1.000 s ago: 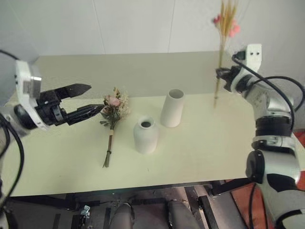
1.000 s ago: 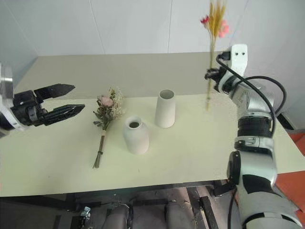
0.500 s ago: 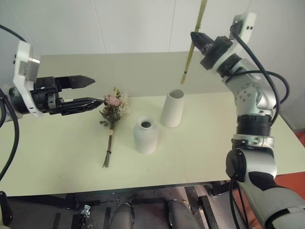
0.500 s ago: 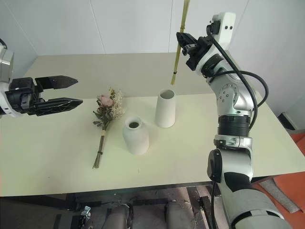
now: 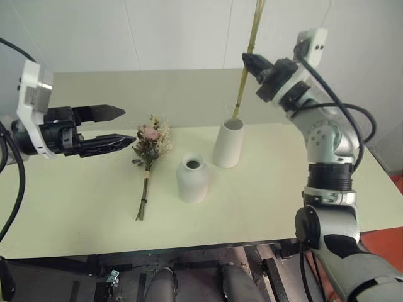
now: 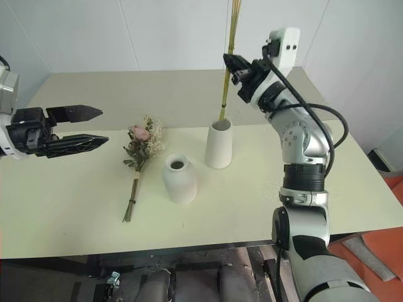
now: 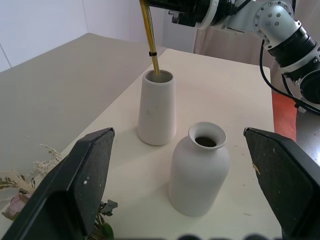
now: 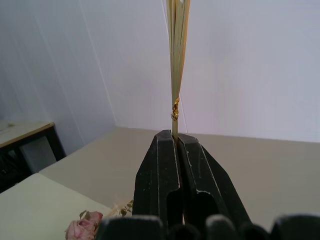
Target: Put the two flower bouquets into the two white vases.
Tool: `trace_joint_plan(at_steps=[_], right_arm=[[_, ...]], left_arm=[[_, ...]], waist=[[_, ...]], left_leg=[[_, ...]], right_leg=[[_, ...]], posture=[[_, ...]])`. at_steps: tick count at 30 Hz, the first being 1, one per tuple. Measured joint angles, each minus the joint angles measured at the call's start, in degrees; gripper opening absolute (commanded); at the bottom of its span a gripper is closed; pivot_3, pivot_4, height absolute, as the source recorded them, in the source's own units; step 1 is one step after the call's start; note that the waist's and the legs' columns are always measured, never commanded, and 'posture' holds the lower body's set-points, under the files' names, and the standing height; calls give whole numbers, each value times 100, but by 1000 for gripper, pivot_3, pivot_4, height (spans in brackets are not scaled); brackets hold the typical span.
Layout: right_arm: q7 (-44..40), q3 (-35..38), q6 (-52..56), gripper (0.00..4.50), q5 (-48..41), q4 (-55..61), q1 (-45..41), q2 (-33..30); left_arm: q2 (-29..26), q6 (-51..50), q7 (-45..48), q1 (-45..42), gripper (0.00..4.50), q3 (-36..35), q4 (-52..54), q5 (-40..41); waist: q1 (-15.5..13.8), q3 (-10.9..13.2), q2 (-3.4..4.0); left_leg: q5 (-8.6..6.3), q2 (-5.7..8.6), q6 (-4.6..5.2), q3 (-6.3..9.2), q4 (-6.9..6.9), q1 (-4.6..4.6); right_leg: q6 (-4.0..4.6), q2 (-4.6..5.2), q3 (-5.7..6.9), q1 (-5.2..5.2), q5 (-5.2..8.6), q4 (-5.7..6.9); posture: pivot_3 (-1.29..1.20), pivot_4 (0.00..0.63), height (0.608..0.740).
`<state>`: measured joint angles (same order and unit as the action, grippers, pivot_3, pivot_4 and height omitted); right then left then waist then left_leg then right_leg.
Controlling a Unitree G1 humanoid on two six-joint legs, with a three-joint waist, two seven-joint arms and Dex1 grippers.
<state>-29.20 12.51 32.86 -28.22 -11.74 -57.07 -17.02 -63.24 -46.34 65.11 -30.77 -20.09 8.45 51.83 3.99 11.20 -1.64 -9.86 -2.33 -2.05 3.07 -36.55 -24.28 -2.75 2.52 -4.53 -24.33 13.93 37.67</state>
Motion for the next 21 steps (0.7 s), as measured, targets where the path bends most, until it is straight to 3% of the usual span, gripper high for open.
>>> trace_joint_plan(at_steps=[3, 6, 17, 21], right_arm=[[31, -116, -27, 18, 53, 8, 268, 116], [118, -250, -220, 710, 219, -9, 542, 265], [40, -285, -505, 4447, 182, 1093, 1702, 96], [-281, -107, -472, 4480, -80, 1441, 1715, -380]], left_arm=[[0, -2, -13, 4, 4500, -46, 44, 2], [2, -9, -47, 33, 4500, -54, 112, 7], [59, -255, -459, 538, 4500, -438, 441, 119], [153, -402, -775, 809, 4500, -606, 605, 214]], waist=[[2, 0, 0], [1, 0, 0], [-7, 0, 0], [-9, 0, 0]], left_leg=[[0, -1, 0, 0, 0, 0], [0, -1, 0, -1, 1, -1], [0, -5, 0, -3, 5, 3], [0, -7, 0, -4, 5, 6]], right_leg=[[0, -1, 0, 0, 0, 0], [0, -2, -1, -2, 0, 0], [1, -3, -2, -1, 0, 0], [2, -5, -3, 2, 1, -1]], posture=[[0, 150, 740], [0, 150, 740], [0, 150, 740], [0, 150, 740]])
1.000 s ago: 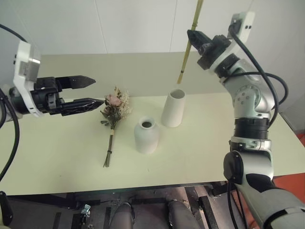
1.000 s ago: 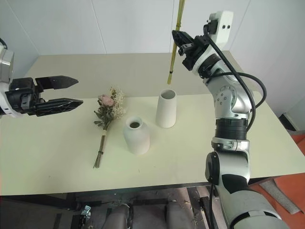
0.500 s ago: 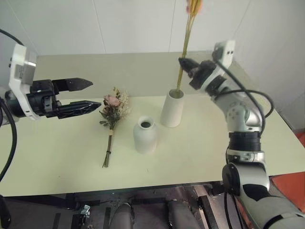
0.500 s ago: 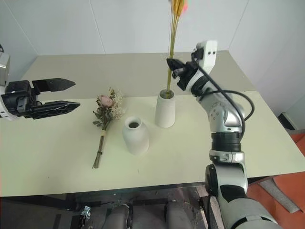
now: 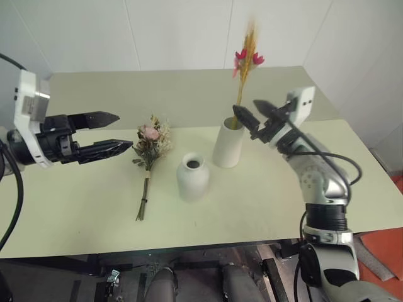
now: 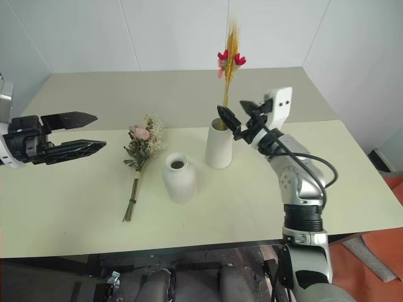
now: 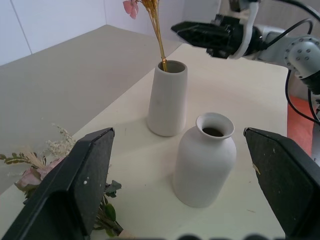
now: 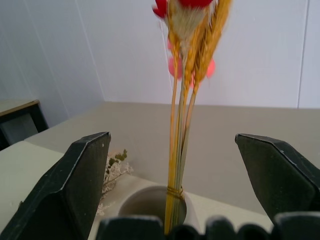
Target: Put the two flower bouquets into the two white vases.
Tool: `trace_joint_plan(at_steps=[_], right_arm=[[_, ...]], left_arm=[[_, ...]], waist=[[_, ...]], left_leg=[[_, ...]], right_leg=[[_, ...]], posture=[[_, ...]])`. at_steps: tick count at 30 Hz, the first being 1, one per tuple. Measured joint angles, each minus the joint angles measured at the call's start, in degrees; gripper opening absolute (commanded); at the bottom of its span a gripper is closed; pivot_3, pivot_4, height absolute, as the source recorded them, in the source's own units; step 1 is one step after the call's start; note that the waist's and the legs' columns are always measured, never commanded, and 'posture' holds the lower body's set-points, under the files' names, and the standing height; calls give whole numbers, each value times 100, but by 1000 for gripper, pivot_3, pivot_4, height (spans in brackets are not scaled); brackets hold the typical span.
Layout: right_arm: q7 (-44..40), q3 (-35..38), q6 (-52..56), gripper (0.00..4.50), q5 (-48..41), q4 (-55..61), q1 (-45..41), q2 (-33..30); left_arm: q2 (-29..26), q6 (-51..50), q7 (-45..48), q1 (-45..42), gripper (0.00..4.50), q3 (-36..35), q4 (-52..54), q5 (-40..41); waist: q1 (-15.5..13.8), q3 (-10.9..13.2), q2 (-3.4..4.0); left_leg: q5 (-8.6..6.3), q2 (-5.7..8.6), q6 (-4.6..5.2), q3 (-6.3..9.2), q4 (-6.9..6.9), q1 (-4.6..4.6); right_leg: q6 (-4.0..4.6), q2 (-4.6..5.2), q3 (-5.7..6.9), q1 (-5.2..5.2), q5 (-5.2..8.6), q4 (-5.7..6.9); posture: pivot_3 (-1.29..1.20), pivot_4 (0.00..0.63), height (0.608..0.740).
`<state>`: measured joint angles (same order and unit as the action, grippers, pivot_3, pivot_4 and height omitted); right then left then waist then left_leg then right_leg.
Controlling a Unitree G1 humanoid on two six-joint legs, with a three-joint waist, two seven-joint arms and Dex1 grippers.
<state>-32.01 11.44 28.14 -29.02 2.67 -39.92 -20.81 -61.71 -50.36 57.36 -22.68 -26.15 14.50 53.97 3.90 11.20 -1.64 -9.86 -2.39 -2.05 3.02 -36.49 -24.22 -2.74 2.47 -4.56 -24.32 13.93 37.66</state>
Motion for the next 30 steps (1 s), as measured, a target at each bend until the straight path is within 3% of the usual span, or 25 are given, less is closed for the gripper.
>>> trace_joint_plan(at_steps=[4, 8, 13, 19, 22, 30], right_arm=[[-1027, 36, 335, 4480, -508, 19, 25, -847], [-2240, 26, 738, 4480, -1014, -78, -46, -1659], [-3716, -153, 597, 4480, -1016, -581, -192, -2424], [-4243, -201, 420, 4480, -958, -835, -230, -2505], [-4300, -201, 369, 4500, -940, -839, -230, -2519], [-4928, -198, 237, 4500, -927, -877, -172, -2861]], left_arm=[[-189, -698, -710, 2, 4500, 269, 80, -69], [-372, -1981, -1673, -603, 4500, 1204, 100, -295], [807, -3428, -3082, -1251, 4500, 2078, -97, -830], [1854, -4150, -4114, -1560, 4500, 2739, -271, -1635], [2023, -4187, -4337, -1571, 3930, 2960, -303, -1921], [2075, -4107, -4551, -1699, 1482, 2977, -627, -2597]], waist=[[-17, 0, -1], [-35, 1, -1], [-47, 0, -2], [-12, 1, -5], [-15, 1, -5], [-35, 1, -5]], left_leg=[[0, 0, 0, -1, 0, 2], [0, 5, 0, -1, -1, 7], [0, 8, 0, 1, -1, 8], [0, 13, 0, 1, -1, 4], [0, 14, 0, 2, -2, 6], [0, 19, -1, 4, -2, 7]], right_leg=[[0, 0, -1, 5, 0, -2], [-3, 1, -3, 10, 1, -3], [-4, -1, -2, 11, 1, -3], [-4, 1, -11, 5, -1, 1], [-4, 1, -12, 6, -1, 3], [-6, 5, -12, 9, -1, 0]], posture=[[0, 150, 740], [0, 150, 740], [0, 150, 740], [0, 150, 740], [0, 150, 740], [0, 150, 740]])
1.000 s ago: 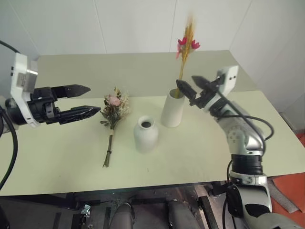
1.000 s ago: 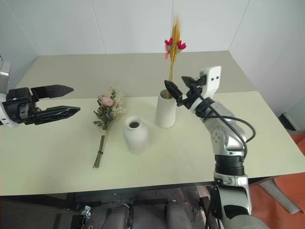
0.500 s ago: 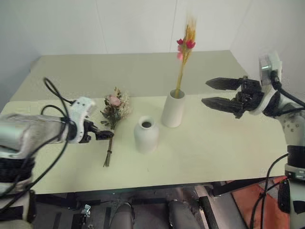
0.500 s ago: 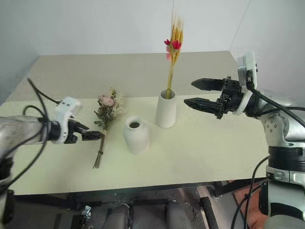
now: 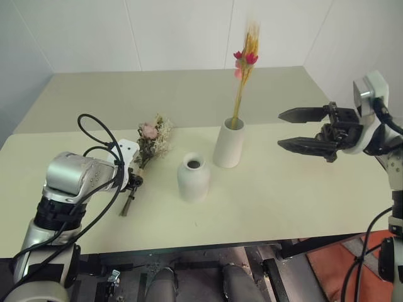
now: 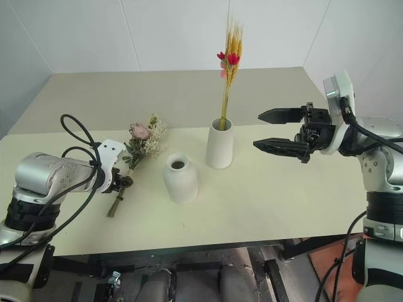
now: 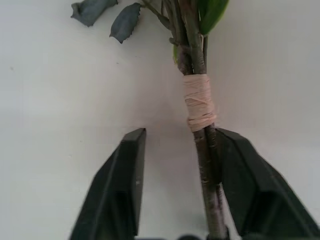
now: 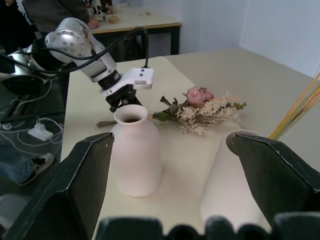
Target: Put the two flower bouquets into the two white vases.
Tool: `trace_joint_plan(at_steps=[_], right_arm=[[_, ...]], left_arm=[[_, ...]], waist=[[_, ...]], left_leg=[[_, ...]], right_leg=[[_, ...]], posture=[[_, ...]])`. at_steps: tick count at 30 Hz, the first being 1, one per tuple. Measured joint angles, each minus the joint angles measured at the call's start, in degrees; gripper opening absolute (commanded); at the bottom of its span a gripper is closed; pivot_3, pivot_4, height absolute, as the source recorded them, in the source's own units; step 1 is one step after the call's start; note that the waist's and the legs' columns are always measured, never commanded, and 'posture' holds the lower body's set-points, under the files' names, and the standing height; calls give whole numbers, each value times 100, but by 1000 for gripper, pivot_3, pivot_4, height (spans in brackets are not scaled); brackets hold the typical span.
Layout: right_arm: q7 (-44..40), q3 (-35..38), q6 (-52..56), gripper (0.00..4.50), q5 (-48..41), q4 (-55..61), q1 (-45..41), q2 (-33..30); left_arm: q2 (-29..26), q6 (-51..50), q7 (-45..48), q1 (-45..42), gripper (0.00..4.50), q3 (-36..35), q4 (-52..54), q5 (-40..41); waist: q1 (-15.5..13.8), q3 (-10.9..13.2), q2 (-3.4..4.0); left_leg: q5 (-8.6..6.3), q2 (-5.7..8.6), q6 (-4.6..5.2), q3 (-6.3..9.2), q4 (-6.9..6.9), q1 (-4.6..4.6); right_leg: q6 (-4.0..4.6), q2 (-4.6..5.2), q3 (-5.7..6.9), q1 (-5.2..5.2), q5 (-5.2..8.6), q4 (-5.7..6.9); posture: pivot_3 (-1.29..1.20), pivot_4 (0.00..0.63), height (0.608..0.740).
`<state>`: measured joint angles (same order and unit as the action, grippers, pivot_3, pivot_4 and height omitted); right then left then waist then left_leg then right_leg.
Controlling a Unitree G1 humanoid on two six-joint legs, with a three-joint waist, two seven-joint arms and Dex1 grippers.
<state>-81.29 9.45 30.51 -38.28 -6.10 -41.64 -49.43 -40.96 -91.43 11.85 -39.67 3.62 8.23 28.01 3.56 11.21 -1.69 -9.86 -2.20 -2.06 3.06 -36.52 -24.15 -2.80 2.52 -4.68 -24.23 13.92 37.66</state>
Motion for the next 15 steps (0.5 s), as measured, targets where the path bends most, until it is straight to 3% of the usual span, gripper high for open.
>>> trace_joint_plan(at_steps=[4, 5, 10, 15], right_arm=[[-91, 0, -32, 4500, 102, -52, 39, -7], [-108, 0, -44, 4500, 103, -73, 39, -12], [-494, -4, -339, 4500, 199, -222, 158, -124], [-755, -34, -694, 4500, 215, -606, 460, -344]], left_arm=[[-99, 70, -17, 1, 171, -3, -95, -292], [-132, 134, -20, 1, 18, -20, -139, -348], [-189, 825, -6, 2, 18, -476, -256, -631], [-38, 2374, 64, 2, 18, -1485, -234, -753]], waist=[[10, 0, 0], [9, 0, 0], [-27, 0, 0], [-97, 1, -1]], left_leg=[[0, 1, 0, 0, 0, 2], [0, 1, 0, 0, 0, 1], [0, 1, 0, 0, 0, -3], [0, 3, -1, -3, -1, -3]], right_leg=[[0, 0, -1, -1, 0, 3], [0, 0, -1, -1, 0, 3], [0, 2, -1, -1, 0, -4], [0, 8, -1, 1, -4, -4]], posture=[[0, 150, 740], [0, 150, 740], [0, 150, 740], [0, 150, 740]])
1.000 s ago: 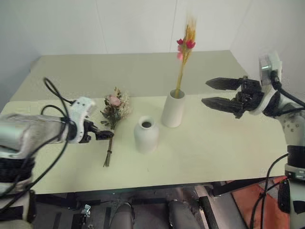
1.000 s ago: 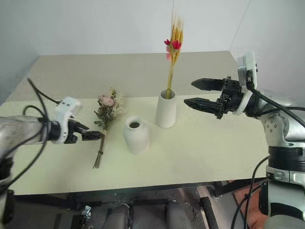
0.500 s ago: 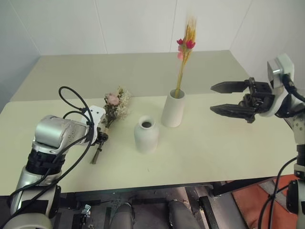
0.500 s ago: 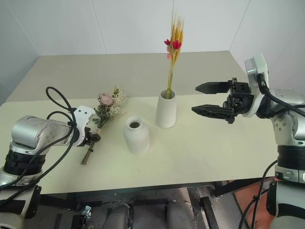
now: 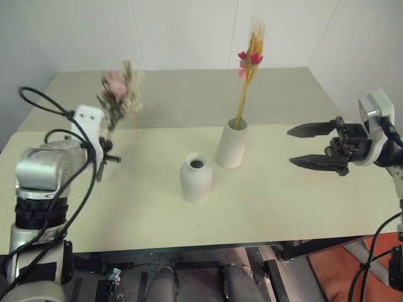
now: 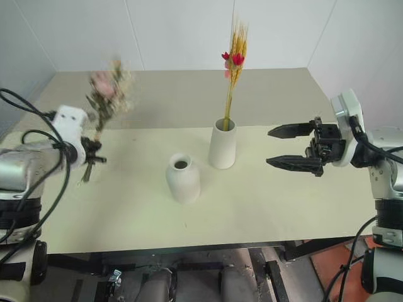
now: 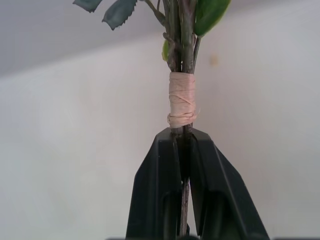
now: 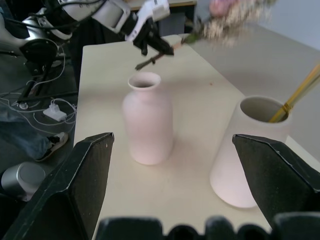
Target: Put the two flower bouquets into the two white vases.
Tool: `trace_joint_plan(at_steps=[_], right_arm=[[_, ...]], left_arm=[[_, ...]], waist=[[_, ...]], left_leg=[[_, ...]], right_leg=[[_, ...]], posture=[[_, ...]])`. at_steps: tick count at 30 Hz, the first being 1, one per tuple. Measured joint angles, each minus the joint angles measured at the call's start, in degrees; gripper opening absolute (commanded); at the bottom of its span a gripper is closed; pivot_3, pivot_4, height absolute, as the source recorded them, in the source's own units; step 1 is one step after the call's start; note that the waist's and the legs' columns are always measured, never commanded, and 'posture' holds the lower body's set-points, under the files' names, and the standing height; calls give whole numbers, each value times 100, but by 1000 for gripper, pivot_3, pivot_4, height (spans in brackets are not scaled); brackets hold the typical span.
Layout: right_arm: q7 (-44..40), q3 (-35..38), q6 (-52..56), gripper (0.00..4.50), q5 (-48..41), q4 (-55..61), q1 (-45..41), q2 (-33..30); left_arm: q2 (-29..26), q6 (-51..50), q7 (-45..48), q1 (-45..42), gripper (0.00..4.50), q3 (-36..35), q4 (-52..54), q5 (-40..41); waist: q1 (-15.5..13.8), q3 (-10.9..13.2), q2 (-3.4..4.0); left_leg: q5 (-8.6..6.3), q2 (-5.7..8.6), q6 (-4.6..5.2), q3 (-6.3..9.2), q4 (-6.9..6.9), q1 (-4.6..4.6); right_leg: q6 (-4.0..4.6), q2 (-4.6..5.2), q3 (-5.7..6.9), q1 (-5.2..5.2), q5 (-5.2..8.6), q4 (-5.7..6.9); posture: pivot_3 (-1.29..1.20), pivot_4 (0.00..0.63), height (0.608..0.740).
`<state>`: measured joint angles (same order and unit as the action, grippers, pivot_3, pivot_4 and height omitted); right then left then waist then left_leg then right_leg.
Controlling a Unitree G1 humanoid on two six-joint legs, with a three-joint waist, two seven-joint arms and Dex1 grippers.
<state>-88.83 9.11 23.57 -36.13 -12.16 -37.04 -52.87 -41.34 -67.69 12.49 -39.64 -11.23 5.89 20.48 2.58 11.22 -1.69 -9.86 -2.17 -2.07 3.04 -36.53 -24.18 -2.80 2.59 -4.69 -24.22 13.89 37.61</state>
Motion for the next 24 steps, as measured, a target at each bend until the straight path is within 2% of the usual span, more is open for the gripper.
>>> trace_joint_plan(at_steps=[6, 12, 14, 17, 24], right_arm=[[-11, -360, -441, 4500, -142, -276, 189, -252], [-20, -429, -603, 4500, -303, -362, 220, -333], [-23, -429, -614, 4500, -303, -372, 219, -332], [-26, -429, -646, 4500, -300, -372, 219, -328], [-33, -423, -658, 4500, -297, -353, 225, -296]], left_arm=[[653, 728, 567, -603, 18, -1023, 667, 1001], [1021, 325, 1183, -1186, 18, -1657, 1067, 3031], [1157, 244, 1321, -1167, 18, -1664, 1182, 3603], [1228, 240, 1461, -969, 18, -1392, 1407, 4039], [1297, 679, 1948, -476, 18, -637, 1518, 4041]], waist=[[-28, 1, -1], [10, 0, -1], [16, 0, -1], [12, 0, -1], [8, 0, -1]], left_leg=[[0, 2, -1, 0, -8, -2], [0, 2, -1, -1, -9, 3], [0, 2, -1, -1, -11, 5], [0, 3, -1, -2, -14, 9], [0, 4, -1, -3, -19, 8]], right_leg=[[-6, 2, 0, 6, -2, -3], [-9, 1, -3, 9, -1, 2], [-10, 0, -5, 9, -1, 6], [-10, -1, -7, 14, -1, 7], [-10, -1, -11, 13, -2, 4]], posture=[[0, 150, 740], [0, 150, 740], [0, 150, 740], [0, 150, 740], [0, 150, 740]])
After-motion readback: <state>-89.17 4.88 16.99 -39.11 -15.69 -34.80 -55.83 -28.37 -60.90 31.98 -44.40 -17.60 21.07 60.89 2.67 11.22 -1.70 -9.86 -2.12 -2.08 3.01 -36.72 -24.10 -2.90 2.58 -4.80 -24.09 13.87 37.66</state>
